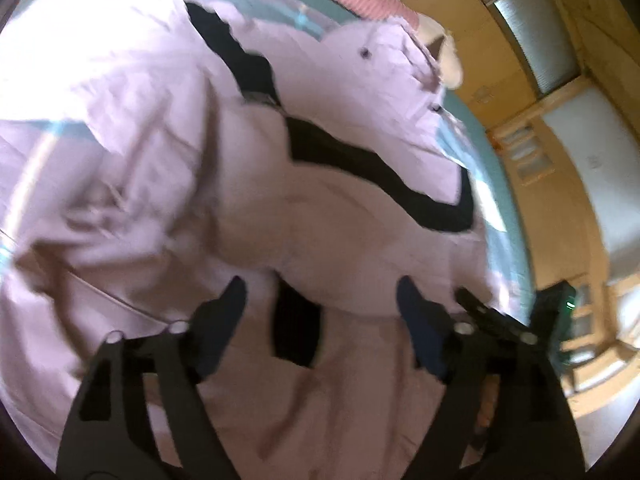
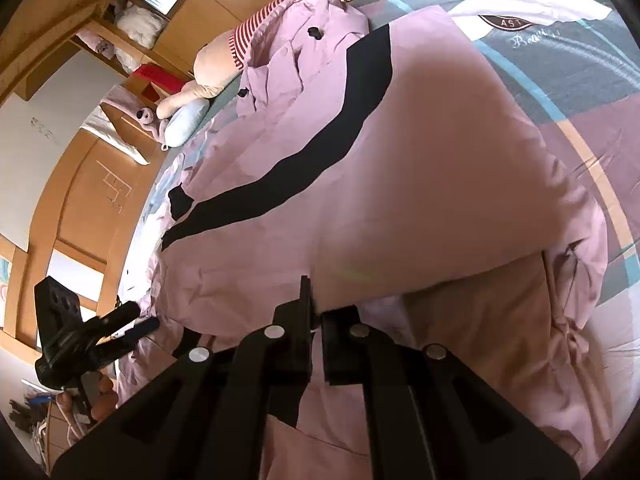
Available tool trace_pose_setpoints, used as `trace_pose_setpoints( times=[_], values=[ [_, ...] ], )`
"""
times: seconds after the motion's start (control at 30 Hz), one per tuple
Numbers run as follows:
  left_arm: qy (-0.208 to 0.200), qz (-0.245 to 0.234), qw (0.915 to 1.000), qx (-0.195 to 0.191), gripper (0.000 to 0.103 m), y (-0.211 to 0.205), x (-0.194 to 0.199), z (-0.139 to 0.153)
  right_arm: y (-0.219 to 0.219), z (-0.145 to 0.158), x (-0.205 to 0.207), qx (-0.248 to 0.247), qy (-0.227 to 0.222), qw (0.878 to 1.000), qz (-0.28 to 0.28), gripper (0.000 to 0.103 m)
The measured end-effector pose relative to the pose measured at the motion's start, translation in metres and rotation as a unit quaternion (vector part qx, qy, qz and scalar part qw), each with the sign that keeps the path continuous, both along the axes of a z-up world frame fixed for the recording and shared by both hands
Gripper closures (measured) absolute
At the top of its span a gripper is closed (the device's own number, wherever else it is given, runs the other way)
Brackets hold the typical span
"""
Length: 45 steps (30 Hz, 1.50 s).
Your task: Fold large clothes
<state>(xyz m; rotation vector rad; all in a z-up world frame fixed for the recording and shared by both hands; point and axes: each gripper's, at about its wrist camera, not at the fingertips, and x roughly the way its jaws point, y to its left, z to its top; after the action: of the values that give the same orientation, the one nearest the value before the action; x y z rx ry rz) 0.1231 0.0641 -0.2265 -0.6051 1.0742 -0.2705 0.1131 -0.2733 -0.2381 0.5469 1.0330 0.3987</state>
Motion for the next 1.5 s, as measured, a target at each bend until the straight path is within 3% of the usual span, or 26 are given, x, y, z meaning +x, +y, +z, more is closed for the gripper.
trace_pose_setpoints(
  times=[0.07,0.27,0.33,0.37,0.4,0.47,0.5,0.53,0.6,0.63,0.67,0.7,0.73,0.8,0.87,0.97,1.07,1.13,1.2,1.3,1.33,1.4,1.5],
  values=[
    [0.009,-0.014,0.9998,-0.009,0.017,-0.007,0.002,-0.006,0.0,-0.002,0.0,-0.001,0.003,1.0,0.003,0.096],
    [0.016,-0.02,0.9992,0.03,0.02,-0.019,0.014,-0.021,0.001,-0.002,0.001,0.004,0.011,1.0,0.003,0.095],
    [0.0,-0.015,0.9974,0.07,0.066,-0.024,0.016,-0.017,0.002,-0.002,0.001,0.001,0.009,1.0,0.004,0.094],
    [-0.005,-0.022,0.9952,0.095,0.068,-0.028,0.018,-0.016,0.002,-0.001,0.0,-0.001,0.009,1.0,0.003,0.093],
    [-0.007,-0.019,0.9946,0.102,0.073,-0.028,0.019,-0.017,0.001,0.0,0.0,0.0,0.01,1.0,0.003,0.088],
    [-0.006,-0.01,0.9957,0.092,0.077,-0.024,0.019,-0.02,-0.001,0.0,0.001,-0.005,0.023,1.0,-0.001,0.058],
    [-0.003,-0.009,0.9961,0.088,0.08,-0.022,0.019,-0.02,-0.004,0.001,0.001,-0.001,0.026,1.0,-0.006,0.032],
    [-0.002,-0.008,0.9964,0.085,0.081,-0.021,0.02,-0.021,-0.006,0.002,0.0,0.006,0.024,1.0,-0.01,0.028],
    [-0.003,-0.004,0.997,0.078,0.081,-0.019,0.019,-0.022,-0.018,0.005,0.001,0.008,0.014,0.999,-0.044,0.028],
    [-0.002,-0.005,0.9969,0.079,0.081,-0.018,0.018,-0.022,-0.025,0.006,-0.001,0.006,0.004,0.998,-0.069,0.036],
    [-0.003,-0.006,0.9966,0.082,0.081,-0.019,0.019,-0.022,-0.037,0.007,-0.003,0.007,-0.006,0.995,-0.102,0.048],
    [-0.004,-0.007,0.9962,0.086,0.081,-0.021,0.018,-0.022,-0.044,0.006,-0.003,0.012,-0.006,0.993,-0.116,0.074],
    [-0.006,-0.01,0.996,0.089,0.081,-0.023,0.018,-0.021,-0.054,0.005,-0.002,0.014,-0.002,0.991,-0.132,0.088],
    [-0.004,-0.028,0.997,0.072,0.081,-0.029,0.019,-0.022,-0.066,0.01,-0.007,-0.014,-0.006,0.985,-0.171,0.093],
    [-0.003,-0.045,0.9973,0.059,0.081,-0.037,0.019,-0.025,-0.069,0.019,-0.011,-0.051,-0.019,0.981,-0.188,0.094],
    [-0.011,-0.062,0.9921,0.108,0.081,-0.055,0.017,-0.027,-0.052,0.018,-0.007,-0.121,-0.013,0.979,-0.164,0.093],
    [-0.014,-0.064,0.9907,0.119,0.081,-0.058,0.019,-0.028,-0.045,0.011,-0.002,-0.159,0.004,0.976,-0.146,0.086],
    [-0.008,-0.058,0.9927,0.106,0.082,-0.053,0.021,-0.029,-0.046,0.01,-0.001,-0.153,0.023,0.978,-0.138,0.067],
    [-0.006,-0.05,0.9934,0.102,0.082,-0.049,0.025,-0.03,-0.042,0.015,-0.003,-0.165,0.035,0.978,-0.126,0.059],
    [-0.017,-0.038,0.9888,0.144,0.082,-0.05,0.023,-0.025,-0.005,0.03,-0.006,-0.214,0.028,0.976,-0.016,0.059],
    [-0.021,-0.032,0.987,0.156,0.082,-0.05,0.022,-0.024,0.006,0.033,-0.008,-0.211,0.022,0.977,0.021,0.059],
    [-0.027,-0.019,0.9838,0.176,0.081,-0.049,0.022,-0.022,0.023,0.046,-0.019,-0.149,-0.03,0.984,0.091,0.059],
    [-0.015,-0.008,0.9851,0.171,0.072,-0.04,0.018,-0.015,0.027,0.059,-0.026,-0.104,-0.092,0.985,0.101,0.058]
  ],
)
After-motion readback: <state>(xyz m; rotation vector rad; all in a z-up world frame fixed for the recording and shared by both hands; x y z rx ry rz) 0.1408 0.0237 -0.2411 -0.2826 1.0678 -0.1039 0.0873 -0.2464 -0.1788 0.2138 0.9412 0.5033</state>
